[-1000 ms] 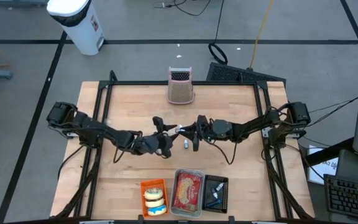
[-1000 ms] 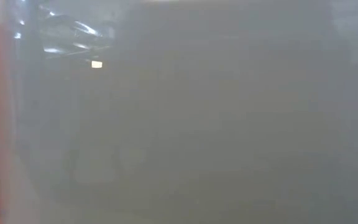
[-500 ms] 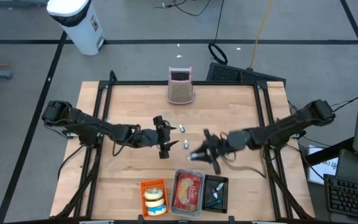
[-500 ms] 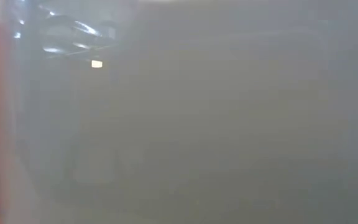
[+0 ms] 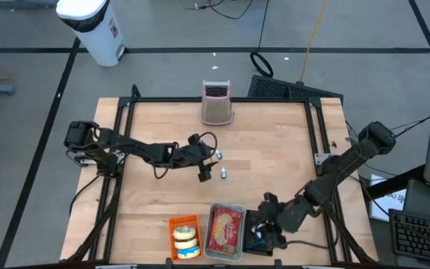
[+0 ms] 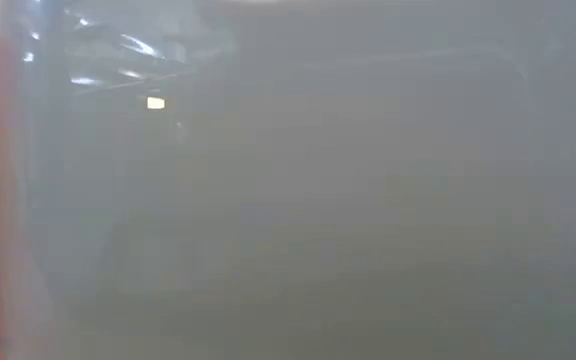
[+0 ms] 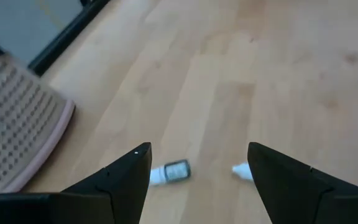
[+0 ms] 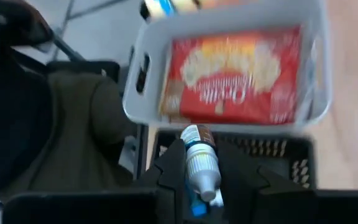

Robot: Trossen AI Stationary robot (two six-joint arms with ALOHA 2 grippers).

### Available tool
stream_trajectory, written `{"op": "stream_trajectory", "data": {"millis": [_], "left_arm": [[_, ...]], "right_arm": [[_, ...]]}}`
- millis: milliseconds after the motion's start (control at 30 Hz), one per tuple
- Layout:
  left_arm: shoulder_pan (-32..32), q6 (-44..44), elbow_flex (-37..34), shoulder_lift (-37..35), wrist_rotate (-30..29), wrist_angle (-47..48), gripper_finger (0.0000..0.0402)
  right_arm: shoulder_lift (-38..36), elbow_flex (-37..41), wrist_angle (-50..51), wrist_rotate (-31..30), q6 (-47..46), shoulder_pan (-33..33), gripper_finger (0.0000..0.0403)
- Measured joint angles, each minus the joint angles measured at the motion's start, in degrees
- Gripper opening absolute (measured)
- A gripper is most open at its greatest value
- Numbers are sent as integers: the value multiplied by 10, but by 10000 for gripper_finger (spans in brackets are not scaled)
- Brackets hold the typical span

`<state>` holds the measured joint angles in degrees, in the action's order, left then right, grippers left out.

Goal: Pick & Place Food Item
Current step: Put the brown food coloring bottle into the black bin, then put the green food coloring bottle into the black bin

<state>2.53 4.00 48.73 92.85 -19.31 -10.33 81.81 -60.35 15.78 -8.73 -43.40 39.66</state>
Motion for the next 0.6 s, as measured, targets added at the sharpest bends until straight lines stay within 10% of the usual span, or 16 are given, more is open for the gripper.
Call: {"op": "stream_trajectory", "data": {"millis": [600], "left_arm": [[-11,52,0,-2,40,-19,269]], "right_arm": [[44,23,-11,40,-34,8,184]]}}
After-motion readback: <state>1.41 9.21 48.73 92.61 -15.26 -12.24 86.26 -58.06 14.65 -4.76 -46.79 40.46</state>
